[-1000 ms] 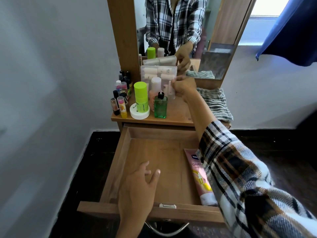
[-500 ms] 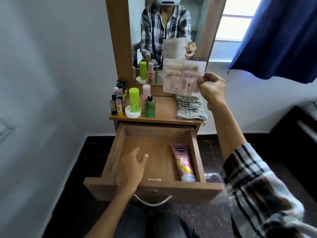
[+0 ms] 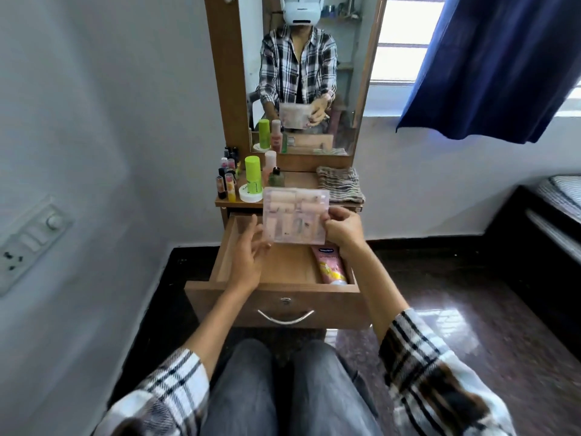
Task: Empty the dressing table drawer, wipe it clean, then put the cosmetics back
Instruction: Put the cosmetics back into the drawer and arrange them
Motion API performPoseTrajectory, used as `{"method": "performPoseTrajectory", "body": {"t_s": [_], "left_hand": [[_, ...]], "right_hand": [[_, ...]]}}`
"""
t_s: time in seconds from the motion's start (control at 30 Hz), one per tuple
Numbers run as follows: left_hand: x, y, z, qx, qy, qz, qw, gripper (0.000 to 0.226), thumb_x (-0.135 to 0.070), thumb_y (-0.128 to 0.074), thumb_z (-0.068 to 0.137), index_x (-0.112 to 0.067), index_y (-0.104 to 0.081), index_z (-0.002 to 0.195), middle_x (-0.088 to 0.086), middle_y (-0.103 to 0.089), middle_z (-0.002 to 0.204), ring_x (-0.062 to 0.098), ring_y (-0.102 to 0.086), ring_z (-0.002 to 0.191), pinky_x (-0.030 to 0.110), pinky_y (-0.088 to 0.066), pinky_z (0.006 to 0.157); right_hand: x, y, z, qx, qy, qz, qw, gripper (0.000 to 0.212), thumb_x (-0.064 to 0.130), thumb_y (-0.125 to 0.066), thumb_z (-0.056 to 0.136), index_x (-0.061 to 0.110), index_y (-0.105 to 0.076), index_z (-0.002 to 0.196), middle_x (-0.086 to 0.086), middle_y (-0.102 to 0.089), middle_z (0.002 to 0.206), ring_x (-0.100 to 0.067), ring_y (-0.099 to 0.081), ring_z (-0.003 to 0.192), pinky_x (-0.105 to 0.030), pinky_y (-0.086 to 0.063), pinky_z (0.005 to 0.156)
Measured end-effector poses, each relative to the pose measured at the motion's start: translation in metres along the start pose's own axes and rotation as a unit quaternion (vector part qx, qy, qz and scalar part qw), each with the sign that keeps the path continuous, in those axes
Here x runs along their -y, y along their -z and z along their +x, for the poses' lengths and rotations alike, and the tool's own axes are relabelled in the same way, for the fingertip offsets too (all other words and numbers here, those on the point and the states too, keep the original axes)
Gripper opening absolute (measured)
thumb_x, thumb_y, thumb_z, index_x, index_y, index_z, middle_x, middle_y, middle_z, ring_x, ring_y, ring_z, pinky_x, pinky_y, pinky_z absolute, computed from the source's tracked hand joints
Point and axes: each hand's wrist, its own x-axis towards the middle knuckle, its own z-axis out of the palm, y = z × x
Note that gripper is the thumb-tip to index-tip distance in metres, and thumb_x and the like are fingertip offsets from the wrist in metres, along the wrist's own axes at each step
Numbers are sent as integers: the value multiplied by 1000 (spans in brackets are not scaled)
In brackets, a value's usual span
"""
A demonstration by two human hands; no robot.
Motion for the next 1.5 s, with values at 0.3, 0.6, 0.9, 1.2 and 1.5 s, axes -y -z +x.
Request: {"method": "performPoseTrajectory", "body": {"t_s": [0.3,0.6,0.9,1.2,1.5], "left_hand": [[26,17,28,46,70,162,983,42,-13,-63,87,-17,-54,128,2,-61,124,19,-55,114,24,-42,85],[59,-3,55,77,208,356,908,16,-10,-53,91,-8,-66,100,9,-66,106,26,-62,96,32,-50,76],[72,-21,68,87,257,402,874,20,-2,-44,91,-3,-57,107,18,-60,113,33,-58,105,37,-49,80],[75,-25,70,101,245,457,849,23,-2,-45,93,-4,-56,113,16,-59,117,31,-56,108,35,-48,79],[77,-24,66,116,218,493,834,25,-3,-42,95,-4,-57,114,15,-61,115,27,-59,104,31,-49,75]], "right_hand": [[-44,-42,27,26,-127,-20,991,23,15,-65,88,3,-64,108,-19,-67,110,-29,-66,99,-47,-55,87],[-85,-76,59,90,-94,-201,971,48,2,-74,71,10,-56,116,-7,-64,112,-18,-60,100,-35,-53,90],[-101,-86,67,149,-91,-243,954,71,11,-84,65,6,-48,126,-7,-59,126,-20,-56,115,-27,-46,96],[-111,-89,66,150,-90,-267,948,55,13,-75,77,8,-49,124,-8,-58,127,-22,-56,116,-31,-48,92],[-120,-87,61,134,9,-279,951,58,5,-76,72,4,-52,125,-13,-59,125,-25,-59,113,-36,-51,93]]}}
